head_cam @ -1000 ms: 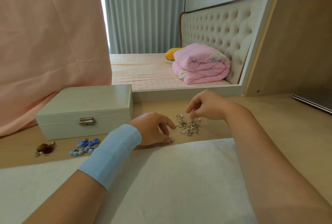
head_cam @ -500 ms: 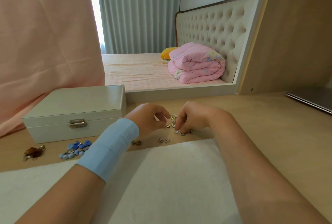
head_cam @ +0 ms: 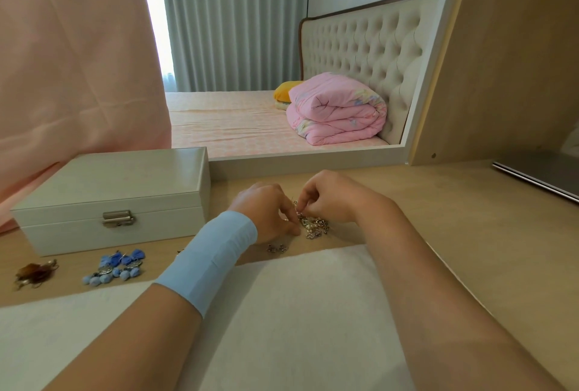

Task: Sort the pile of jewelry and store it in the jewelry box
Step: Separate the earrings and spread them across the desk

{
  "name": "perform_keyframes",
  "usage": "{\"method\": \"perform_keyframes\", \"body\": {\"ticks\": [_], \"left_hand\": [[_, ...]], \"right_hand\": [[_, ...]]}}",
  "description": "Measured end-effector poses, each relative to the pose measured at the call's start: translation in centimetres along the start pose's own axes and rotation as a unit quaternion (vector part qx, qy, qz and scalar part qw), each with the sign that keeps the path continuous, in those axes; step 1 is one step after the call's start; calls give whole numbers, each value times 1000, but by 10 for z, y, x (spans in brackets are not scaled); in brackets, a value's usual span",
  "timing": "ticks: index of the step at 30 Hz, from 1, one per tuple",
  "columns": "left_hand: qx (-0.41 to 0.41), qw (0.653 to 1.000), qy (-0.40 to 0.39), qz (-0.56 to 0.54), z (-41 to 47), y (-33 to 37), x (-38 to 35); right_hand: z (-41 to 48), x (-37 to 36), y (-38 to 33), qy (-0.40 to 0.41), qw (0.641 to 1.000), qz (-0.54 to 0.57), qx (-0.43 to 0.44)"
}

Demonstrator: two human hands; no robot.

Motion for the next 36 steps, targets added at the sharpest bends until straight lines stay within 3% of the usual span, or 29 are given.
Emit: {"method": "perform_keyframes", "body": {"ticks": [5,9,15,25,28,36], "left_hand": [[37,995,29,-91,-6,-21,31],[37,996,40,-71,-11,-33,39],[44,998,-18,-29,-17,-37,22],[47,995,-59,-67,-22,-45,14],[40,996,-50,-69,-25,-44,15],[40,997,-66,-22,-30,-45,19]], "right_hand": [[-3,-6,-8,12,1000,-16,0],[-3,-11,-11,-8,997,-73,-2],[2,-14,-12,5,995,-96,6],[0,21,-14,113,985,120,48],[0,11,-22,81,988,125,49],[-7,-23,-44,-33,998,-4,53]]}}
Point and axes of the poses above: each hand's wrist, its own z-axis towards the middle knuckle, its own x-axis out of the back of the hand, y = z × x, the point moved 5 cm from there along z, towards the middle knuckle, and after that the axes turned 2 degrees about y, right-handed, at the moved point
